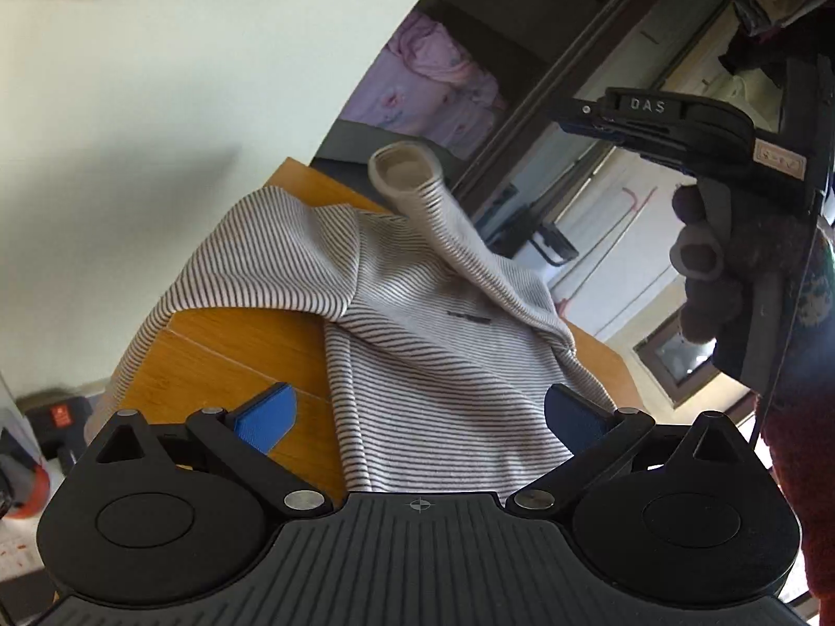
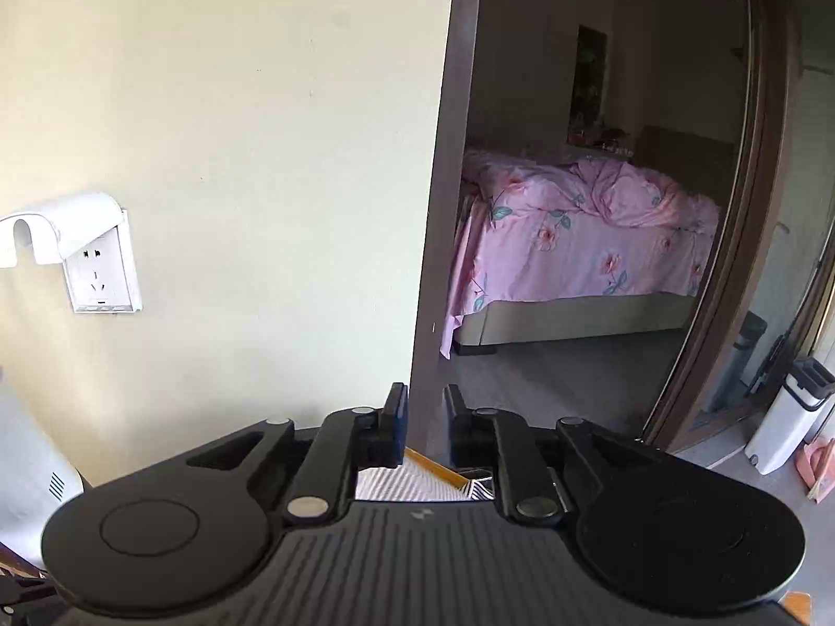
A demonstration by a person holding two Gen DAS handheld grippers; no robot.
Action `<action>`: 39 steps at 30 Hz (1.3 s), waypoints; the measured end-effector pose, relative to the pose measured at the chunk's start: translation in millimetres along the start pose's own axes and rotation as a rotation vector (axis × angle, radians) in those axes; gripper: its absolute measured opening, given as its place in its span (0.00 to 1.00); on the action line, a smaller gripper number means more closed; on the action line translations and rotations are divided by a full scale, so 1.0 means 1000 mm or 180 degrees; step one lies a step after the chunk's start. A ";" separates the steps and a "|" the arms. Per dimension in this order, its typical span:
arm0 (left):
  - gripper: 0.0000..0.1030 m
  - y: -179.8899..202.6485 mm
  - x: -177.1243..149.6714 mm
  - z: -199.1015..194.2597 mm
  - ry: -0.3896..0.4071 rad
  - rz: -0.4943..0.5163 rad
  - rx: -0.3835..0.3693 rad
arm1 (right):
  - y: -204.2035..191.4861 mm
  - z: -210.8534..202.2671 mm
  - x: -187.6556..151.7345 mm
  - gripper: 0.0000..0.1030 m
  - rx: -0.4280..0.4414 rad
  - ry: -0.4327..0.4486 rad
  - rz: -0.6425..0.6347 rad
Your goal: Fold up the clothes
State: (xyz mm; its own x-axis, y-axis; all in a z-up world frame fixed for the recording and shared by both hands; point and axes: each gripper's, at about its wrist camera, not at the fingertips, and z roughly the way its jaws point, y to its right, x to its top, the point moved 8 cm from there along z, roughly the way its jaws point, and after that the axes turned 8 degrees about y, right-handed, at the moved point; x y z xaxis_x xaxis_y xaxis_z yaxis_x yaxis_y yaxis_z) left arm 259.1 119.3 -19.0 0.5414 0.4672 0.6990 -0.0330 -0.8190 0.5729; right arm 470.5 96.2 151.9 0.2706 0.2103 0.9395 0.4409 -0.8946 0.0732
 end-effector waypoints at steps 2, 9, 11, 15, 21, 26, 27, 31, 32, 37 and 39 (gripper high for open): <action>1.00 -0.008 0.004 0.004 0.0007 -0.0116 0.0025 | 0.011 -0.002 -0.009 0.36 -0.0050 -0.0025 0.0023; 1.00 -0.027 0.015 0.013 0.0101 -0.0528 0.0145 | 0.058 -0.045 -0.101 0.38 -0.0125 -0.0121 0.0464; 1.00 -0.033 0.019 0.015 0.0119 -0.0651 0.0193 | 0.066 -0.067 -0.134 0.38 -0.0156 -0.0092 0.0516; 1.00 -0.036 0.023 0.020 0.0124 -0.0806 0.0233 | 0.077 -0.104 -0.185 0.40 -0.0283 -0.0012 0.0552; 1.00 -0.035 0.023 0.023 0.0208 -0.0985 0.0311 | 0.090 -0.151 -0.208 0.52 -0.0390 0.0132 0.0863; 1.00 -0.041 0.025 0.030 0.0308 -0.1231 0.0458 | 0.097 -0.166 -0.214 0.52 -0.0412 0.0169 0.0925; 1.00 -0.045 0.025 0.033 0.0329 -0.1298 0.0544 | 0.097 -0.167 -0.214 0.52 -0.0405 0.0170 0.0926; 1.00 -0.063 0.023 0.045 0.0452 -0.1580 0.0848 | 0.094 -0.165 -0.211 0.53 -0.0367 0.0178 0.0892; 1.00 -0.066 0.025 0.048 0.0547 -0.1601 0.0852 | 0.095 -0.164 -0.210 0.54 -0.0371 0.0187 0.0899; 0.39 -0.072 0.033 0.067 0.0644 -0.1313 0.1222 | 0.099 -0.170 -0.212 0.56 -0.0395 0.0280 0.0999; 0.17 -0.078 0.035 0.071 0.0671 -0.1213 0.1368 | 0.100 -0.174 -0.213 0.59 -0.0398 0.0339 0.1022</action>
State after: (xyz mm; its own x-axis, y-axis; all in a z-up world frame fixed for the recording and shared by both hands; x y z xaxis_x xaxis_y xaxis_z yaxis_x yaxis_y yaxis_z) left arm 340.4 175.4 -69.9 0.2690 0.7736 0.5737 0.4960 -0.6219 0.6060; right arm 308.2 -106.1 17.6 0.2847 -0.1255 0.9504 0.2379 -0.9511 -0.1969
